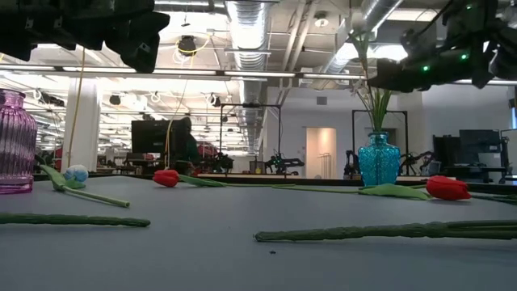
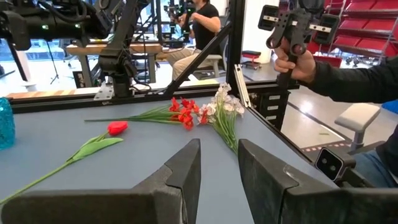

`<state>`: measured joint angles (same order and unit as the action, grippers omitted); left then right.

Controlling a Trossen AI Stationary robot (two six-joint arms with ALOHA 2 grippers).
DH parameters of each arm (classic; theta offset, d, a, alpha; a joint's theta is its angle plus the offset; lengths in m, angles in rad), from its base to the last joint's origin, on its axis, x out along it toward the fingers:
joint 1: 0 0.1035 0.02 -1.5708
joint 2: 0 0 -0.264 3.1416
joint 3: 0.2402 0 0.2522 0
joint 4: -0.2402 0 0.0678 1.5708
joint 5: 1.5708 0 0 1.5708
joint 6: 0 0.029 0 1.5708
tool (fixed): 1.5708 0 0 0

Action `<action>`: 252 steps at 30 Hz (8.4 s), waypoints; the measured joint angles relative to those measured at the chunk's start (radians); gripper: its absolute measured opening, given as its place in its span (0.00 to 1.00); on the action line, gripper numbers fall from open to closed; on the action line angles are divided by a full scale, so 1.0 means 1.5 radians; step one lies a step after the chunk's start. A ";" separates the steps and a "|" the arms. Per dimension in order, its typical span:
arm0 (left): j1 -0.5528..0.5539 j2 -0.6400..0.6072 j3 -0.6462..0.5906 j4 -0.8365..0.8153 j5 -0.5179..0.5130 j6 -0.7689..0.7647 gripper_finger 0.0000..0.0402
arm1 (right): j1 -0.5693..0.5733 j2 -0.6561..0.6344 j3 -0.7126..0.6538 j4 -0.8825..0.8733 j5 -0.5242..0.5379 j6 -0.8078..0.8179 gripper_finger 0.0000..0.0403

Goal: Sort flowers into vase by color
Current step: Put the right white flower into the blue vase, then put the white flowers into the blue vase

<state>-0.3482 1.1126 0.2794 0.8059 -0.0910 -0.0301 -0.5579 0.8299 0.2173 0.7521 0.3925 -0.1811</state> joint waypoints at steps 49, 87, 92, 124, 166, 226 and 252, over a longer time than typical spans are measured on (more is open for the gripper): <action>0.000 0.000 0.000 -0.002 -0.001 -0.008 0.24 | 0.396 0.049 0.357 -0.557 -0.071 0.156 0.41; 0.000 0.000 0.000 -0.005 -0.002 -0.013 0.24 | 0.725 0.458 0.502 -0.700 -0.247 0.384 0.41; 0.000 0.000 0.000 -0.007 0.001 -0.013 0.24 | 0.754 0.513 0.536 -0.718 -0.247 0.422 0.41; -0.055 0.001 0.000 -0.054 -0.020 -0.089 0.24 | 0.793 0.808 0.770 -0.931 -0.230 0.592 0.37; -0.057 0.002 0.000 -0.055 -0.036 -0.093 0.24 | 0.667 0.538 0.767 -0.939 -0.033 -0.391 0.09; -0.057 0.002 0.000 -0.076 -0.051 -0.106 0.24 | 0.673 0.715 0.866 -1.085 -0.081 1.256 0.35; -0.060 0.001 0.000 -0.075 0.011 -0.064 0.24 | 0.691 0.825 0.869 -1.031 -0.033 1.430 0.58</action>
<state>-0.4389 1.1145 0.2790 0.6929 -0.0750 -0.1268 0.4791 2.0670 1.5206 -0.7937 0.3429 1.9632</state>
